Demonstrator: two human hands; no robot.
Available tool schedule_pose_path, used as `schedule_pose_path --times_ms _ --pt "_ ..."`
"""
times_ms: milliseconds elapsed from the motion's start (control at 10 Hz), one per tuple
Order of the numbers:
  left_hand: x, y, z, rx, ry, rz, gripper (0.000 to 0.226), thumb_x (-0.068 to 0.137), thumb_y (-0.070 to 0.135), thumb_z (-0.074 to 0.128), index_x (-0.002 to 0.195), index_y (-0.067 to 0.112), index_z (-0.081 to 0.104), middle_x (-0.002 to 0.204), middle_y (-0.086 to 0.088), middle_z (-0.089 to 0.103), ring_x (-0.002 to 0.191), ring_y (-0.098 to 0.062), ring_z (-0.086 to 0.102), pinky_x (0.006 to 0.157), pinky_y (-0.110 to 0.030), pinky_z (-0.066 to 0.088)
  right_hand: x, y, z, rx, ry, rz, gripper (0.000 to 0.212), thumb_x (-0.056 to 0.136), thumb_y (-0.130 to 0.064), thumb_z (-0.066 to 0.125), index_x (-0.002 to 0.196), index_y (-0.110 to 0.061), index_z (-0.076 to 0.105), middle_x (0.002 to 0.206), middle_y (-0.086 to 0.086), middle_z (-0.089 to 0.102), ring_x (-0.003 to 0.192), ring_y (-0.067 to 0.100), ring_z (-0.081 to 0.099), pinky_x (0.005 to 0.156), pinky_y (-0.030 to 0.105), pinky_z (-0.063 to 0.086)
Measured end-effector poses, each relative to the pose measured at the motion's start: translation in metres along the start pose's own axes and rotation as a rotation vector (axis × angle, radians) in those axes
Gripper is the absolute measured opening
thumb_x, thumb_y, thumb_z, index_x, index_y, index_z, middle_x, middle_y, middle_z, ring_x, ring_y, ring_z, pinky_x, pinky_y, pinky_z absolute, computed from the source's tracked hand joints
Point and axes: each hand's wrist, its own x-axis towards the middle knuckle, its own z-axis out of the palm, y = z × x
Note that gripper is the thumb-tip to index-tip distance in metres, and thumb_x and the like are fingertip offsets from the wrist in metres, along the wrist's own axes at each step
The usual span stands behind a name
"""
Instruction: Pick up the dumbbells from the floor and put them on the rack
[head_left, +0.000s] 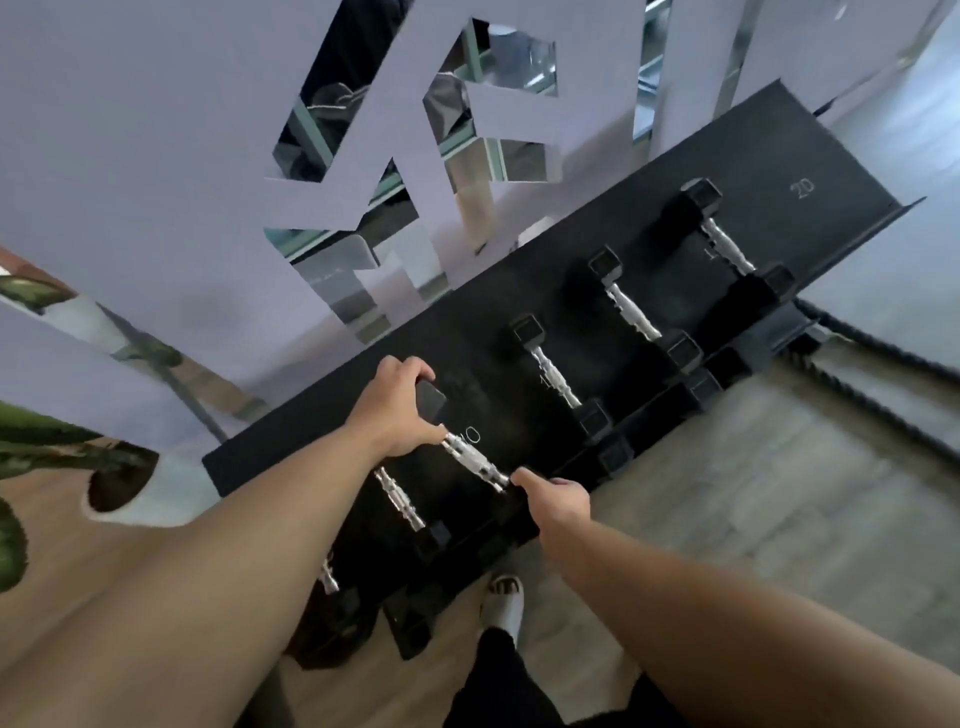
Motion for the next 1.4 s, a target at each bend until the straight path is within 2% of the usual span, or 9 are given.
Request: schedule_pose_path --times_ms 200,300,500,600,700,900,1000,1200,1400 --pt "0.087 -0.047 0.019 0.007 -0.124 0.117 0.072 0.067 0.032 0.095 0.120 0.034 0.046 0.123 0.001 0.036 0.105 -0.023 0.055 0.090 -0.038 0.059 0.046 -0.006 0.065 -0.016 0.154 0.049 0.092 0.060 -0.047 0.086 0.138 -0.004 0.060 0.123 0.016 0.072 0.097 0.028 0.068 0.067 0.028 0.049" --pt "0.130 -0.066 0.035 0.008 -0.188 0.165 0.071 0.068 0.030 0.094 0.120 0.034 0.047 0.122 0.002 0.035 0.107 -0.023 0.054 0.092 -0.038 0.058 0.070 -0.007 0.087 -0.032 0.231 0.091 0.084 0.079 -0.037 0.085 0.148 -0.005 0.051 0.138 0.013 0.063 0.120 0.030 0.063 0.082 0.027 0.043" --pt "0.166 -0.073 0.068 -0.028 -0.230 0.232 0.070 0.070 0.028 0.093 0.125 0.034 0.049 0.126 0.004 0.036 0.108 -0.023 0.055 0.093 -0.037 0.057 0.083 -0.002 0.100 -0.129 0.412 0.075 0.073 0.077 -0.040 0.086 0.140 -0.014 0.061 0.144 0.017 0.053 0.129 0.039 0.057 0.108 0.041 0.049" --pt "0.170 -0.072 0.086 -0.037 -0.230 0.230 0.071 0.075 0.028 0.090 0.134 0.030 0.050 0.133 0.003 0.038 0.114 -0.024 0.055 0.096 -0.038 0.056 0.089 0.001 0.095 -0.179 0.447 0.006 0.063 0.084 -0.033 0.081 0.140 -0.017 0.058 0.146 0.017 0.047 0.133 0.040 0.050 0.111 0.043 0.044" --pt "0.173 -0.083 0.106 0.075 -0.269 0.234 0.082 0.086 0.029 0.082 0.154 0.025 0.036 0.154 -0.003 0.032 0.134 -0.027 0.047 0.108 -0.038 0.049 0.093 0.003 0.083 -0.448 0.356 -0.081 0.067 0.087 -0.036 0.078 0.147 -0.023 0.051 0.148 0.012 0.041 0.137 0.038 0.038 0.114 0.044 0.040" --pt "0.175 -0.097 0.105 0.118 -0.385 0.239 0.092 0.091 0.037 0.076 0.164 0.031 0.019 0.171 -0.005 0.016 0.151 -0.032 0.031 0.118 -0.044 0.038 0.098 0.012 0.077 -0.936 0.054 -0.127 0.093 0.083 -0.048 0.081 0.161 -0.035 0.034 0.162 0.003 0.037 0.146 0.034 0.034 0.118 0.049 0.038" --pt "0.177 -0.098 0.104 0.111 -0.400 0.237 0.092 0.092 0.035 0.076 0.164 0.032 0.019 0.171 -0.004 0.015 0.152 -0.032 0.030 0.119 -0.045 0.037 0.100 0.013 0.076 -0.950 0.051 -0.141 0.094 0.083 -0.048 0.082 0.162 -0.035 0.032 0.163 0.002 0.038 0.147 0.034 0.034 0.119 0.051 0.036" --pt "0.170 -0.104 0.087 -0.055 -0.369 0.245 0.069 0.093 0.033 0.074 0.154 0.029 0.043 0.165 -0.001 0.032 0.149 -0.023 0.038 0.117 -0.036 0.037 0.098 0.001 0.072 -0.999 0.057 -0.177 0.081 0.089 -0.047 0.076 0.159 -0.030 0.038 0.157 0.003 0.045 0.144 0.034 0.039 0.117 0.052 0.037" --pt "0.167 -0.103 0.058 -0.104 -0.310 0.288 0.038 0.092 0.032 0.073 0.129 0.026 0.066 0.134 0.007 0.058 0.124 -0.017 0.059 0.095 -0.026 0.044 0.101 -0.020 0.077 -0.883 0.019 -0.220 0.067 0.088 -0.051 0.076 0.146 -0.023 0.056 0.144 0.005 0.062 0.132 0.028 0.057 0.110 0.040 0.048"
